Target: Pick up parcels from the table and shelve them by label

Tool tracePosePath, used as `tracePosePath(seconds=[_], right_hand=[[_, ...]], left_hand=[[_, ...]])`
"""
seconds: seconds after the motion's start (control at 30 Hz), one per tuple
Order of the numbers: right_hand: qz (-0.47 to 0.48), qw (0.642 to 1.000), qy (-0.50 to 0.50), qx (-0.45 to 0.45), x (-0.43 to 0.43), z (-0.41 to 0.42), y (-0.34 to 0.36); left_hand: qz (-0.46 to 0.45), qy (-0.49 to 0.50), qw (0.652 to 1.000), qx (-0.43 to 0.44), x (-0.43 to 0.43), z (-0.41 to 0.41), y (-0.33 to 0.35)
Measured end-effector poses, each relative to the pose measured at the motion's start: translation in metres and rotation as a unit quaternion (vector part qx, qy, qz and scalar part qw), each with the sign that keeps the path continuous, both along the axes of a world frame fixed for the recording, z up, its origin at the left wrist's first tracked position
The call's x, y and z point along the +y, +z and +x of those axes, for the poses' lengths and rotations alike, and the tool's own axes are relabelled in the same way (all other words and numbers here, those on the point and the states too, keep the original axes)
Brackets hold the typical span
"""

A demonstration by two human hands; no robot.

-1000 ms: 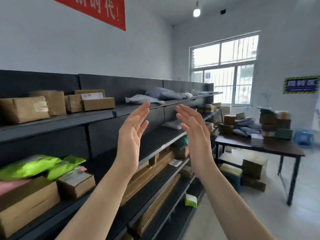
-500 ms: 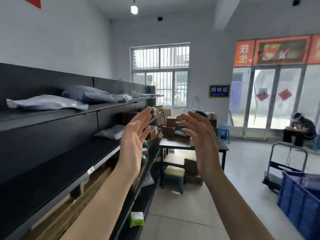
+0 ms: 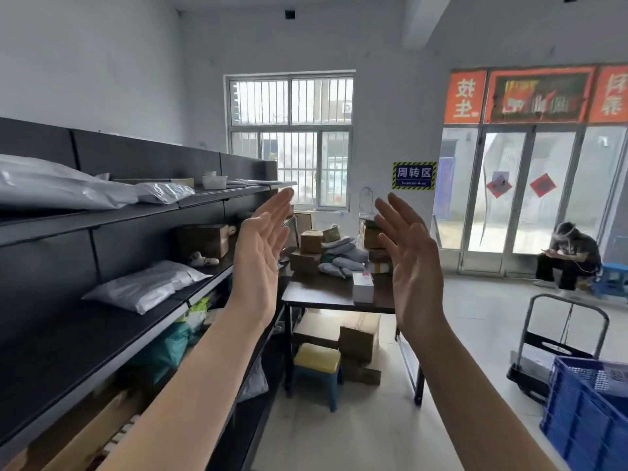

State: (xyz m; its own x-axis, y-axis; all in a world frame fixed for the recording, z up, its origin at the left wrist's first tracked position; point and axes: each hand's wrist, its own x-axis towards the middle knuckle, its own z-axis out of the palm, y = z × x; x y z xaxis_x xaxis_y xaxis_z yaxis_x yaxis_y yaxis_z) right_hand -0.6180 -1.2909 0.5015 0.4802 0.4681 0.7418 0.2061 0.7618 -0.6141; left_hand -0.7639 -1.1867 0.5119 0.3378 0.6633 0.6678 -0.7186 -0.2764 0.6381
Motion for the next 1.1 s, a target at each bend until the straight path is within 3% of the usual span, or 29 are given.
tracePosePath(seconds=[0.2, 0.53, 0.8, 1.1], right_hand=[[-0.010, 0.999, -0.044, -0.006, 0.107, 0.089, -0.017], [0.014, 0.992, -0.121, -0.029, 0.296, 0.256, 0.040], [-0.004, 0.993, -0.121, 0.014, 0.410, 0.400, 0.012], [-0.019, 0.992, -0.127, 0.019, 0.517, 0.595, -0.006]], left_hand=[[0.017, -0.021, 0.999, -0.020, 0.119, 0.089, -0.011], [0.016, -0.058, 0.997, -0.050, 0.342, 0.268, 0.036], [0.021, -0.125, 0.991, -0.037, 0.460, 0.431, 0.020], [0.005, -0.103, 0.995, 0.007, 0.555, 0.628, -0.001]])
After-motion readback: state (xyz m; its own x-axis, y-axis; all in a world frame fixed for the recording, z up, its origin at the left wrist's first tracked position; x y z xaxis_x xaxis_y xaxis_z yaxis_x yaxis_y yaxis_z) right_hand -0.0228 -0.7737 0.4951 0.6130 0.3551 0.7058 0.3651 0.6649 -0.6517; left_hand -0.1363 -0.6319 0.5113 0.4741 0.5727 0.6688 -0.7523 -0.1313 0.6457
